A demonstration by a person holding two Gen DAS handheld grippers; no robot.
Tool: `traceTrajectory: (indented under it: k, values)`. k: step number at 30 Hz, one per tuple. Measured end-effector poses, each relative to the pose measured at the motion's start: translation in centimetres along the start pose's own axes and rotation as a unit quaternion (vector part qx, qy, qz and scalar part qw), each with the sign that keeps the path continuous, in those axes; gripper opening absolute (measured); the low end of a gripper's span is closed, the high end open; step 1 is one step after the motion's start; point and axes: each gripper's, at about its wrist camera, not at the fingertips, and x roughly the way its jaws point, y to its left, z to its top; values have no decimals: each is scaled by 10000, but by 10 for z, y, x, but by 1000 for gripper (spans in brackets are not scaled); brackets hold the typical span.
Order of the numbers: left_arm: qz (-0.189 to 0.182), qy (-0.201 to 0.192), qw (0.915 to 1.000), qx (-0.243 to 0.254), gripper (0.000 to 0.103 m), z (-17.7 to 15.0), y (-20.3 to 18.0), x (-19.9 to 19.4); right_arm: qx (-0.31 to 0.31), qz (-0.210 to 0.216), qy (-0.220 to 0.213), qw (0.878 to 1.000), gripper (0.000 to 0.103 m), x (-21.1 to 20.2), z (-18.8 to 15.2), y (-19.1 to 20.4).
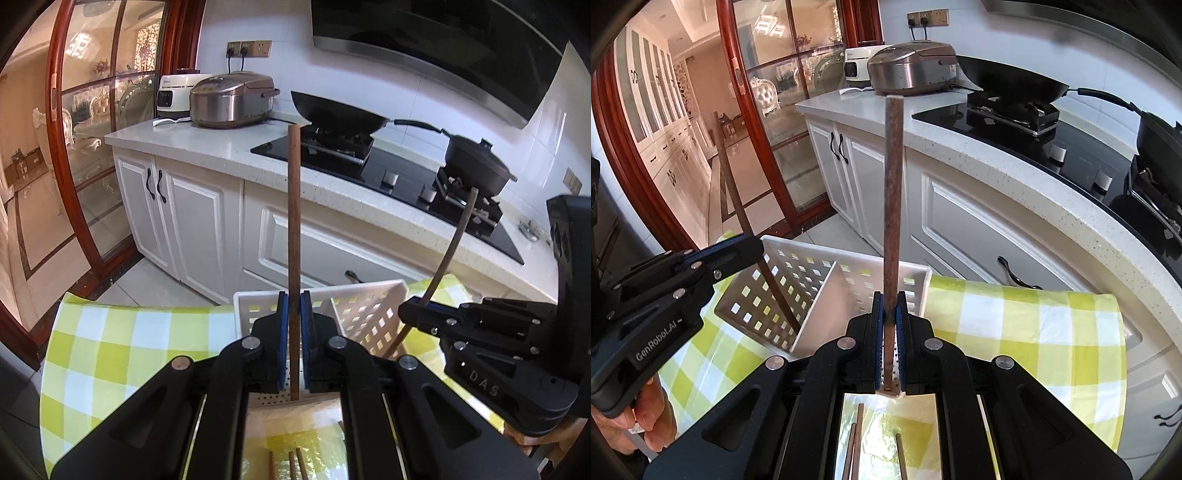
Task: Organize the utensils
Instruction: 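Lift the left tool's chopstick into the beige basket while the right tool lowers its chopstick in too, then open both tools to release the chopsticks standing in the basket, then move both tools back down to the loose chopsticks on the cloth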
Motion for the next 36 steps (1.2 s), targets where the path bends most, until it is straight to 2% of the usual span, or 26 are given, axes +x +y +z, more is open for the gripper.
traceTrajectory:
  k: [2,4,7,13,15,18,20,22,25,28,32,34,36]
  values:
    - [14,77,10000,-17,7,0,1,4,-3,46,-26,10000,8,2,1,-1]
    - [14,91,9999,-57,25,1,4,5,-33,46,-108,9999,9,1,2,0]
    - [27,0,10000,-54,36,3,6,1,-45,-54,-239,9997,11,-4,3,-2]
    - [17,-338,9994,-17,40,3,9,-27,55,-175,-559,9983,32,-29,-5,-15]
    - [19,-500,9987,-52,41,-6,14,-46,67,-256,-652,9975,36,-41,-22,-20]
    - [58,-558,9984,-101,47,-32,22,-67,84,-382,-680,9969,47,-53,-59,-25]
    - [72,-479,9987,-122,47,-54,26,-75,131,-342,-669,9971,56,-56,-84,-28]
    - [46,-308,9994,-145,47,-87,33,-80,245,-222,-548,9979,60,-57,-117,-31]
    - [44,-85,9996,-252,46,-134,43,-79,425,-24,-432,9982,62,-56,-157,-33]
    - [19,133,9994,-304,43,-168,46,-76,404,-52,-273,9988,64,-54,-190,-27]
    - [-5,406,9992,-3,33,-204,39,-68,15,-335,-39,9994,64,-44,-213,-16]
    - [13,544,9985,73,26,-214,36,-60,-29,-389,61,9992,64,-37,-217,-16]
    - [4,641,9979,107,24,-217,33,-52,-9,-419,143,9990,64,-32,-220,-18]
